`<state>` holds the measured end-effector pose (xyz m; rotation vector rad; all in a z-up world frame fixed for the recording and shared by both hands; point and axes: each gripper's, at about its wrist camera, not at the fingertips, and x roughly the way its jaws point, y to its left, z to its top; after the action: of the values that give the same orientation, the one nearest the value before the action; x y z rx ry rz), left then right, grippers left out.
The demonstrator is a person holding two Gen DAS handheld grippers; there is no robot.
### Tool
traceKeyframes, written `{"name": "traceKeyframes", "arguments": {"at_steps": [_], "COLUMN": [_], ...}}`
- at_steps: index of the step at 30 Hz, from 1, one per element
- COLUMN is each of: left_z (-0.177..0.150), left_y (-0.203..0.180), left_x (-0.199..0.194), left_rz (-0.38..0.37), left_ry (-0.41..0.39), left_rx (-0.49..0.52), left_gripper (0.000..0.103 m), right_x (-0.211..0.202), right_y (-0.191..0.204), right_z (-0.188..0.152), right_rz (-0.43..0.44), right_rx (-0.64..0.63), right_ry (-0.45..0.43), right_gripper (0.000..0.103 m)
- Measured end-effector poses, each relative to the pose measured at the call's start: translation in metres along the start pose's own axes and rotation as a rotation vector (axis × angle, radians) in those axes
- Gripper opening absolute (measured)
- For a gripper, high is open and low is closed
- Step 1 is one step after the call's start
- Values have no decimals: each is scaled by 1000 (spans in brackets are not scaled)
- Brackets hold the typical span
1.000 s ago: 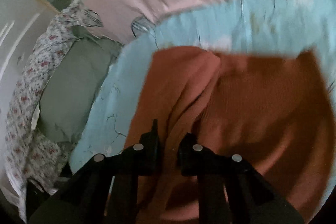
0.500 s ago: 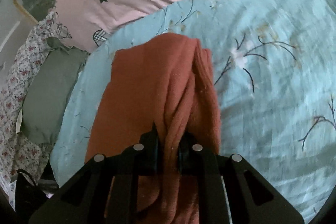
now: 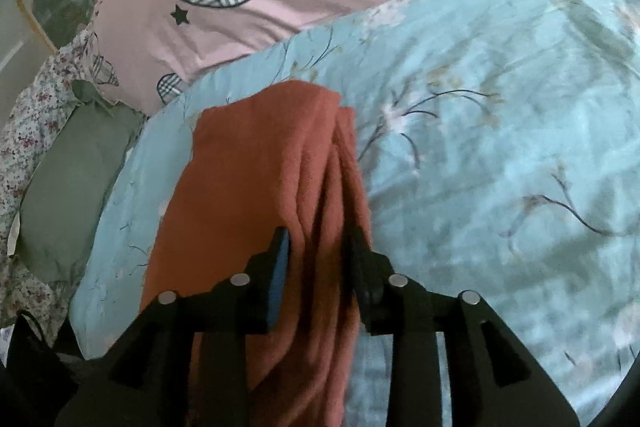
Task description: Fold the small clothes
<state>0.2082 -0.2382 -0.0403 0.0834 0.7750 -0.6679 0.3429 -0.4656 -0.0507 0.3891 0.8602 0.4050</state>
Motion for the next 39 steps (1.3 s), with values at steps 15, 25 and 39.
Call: {"name": "traceKeyframes", "arguments": {"at_steps": [15, 25, 39], "left_z": [-16, 1, -31], "left_y": [141, 185, 183], "left_x": [-35, 28, -100], "left_rz": [43, -190, -45], "left_ry": [-5, 32, -117], "left_rx": [-382, -519, -488], "left_gripper": [85, 60, 25], "right_x": [2, 47, 48], "right_y": [-11, -12, 108], "right_z": [-17, -14, -53], "right_rz": [139, 228, 414], "right_rx": [106, 218, 50], "right_ry": [61, 137, 134], "right_gripper": [73, 39, 30]}}
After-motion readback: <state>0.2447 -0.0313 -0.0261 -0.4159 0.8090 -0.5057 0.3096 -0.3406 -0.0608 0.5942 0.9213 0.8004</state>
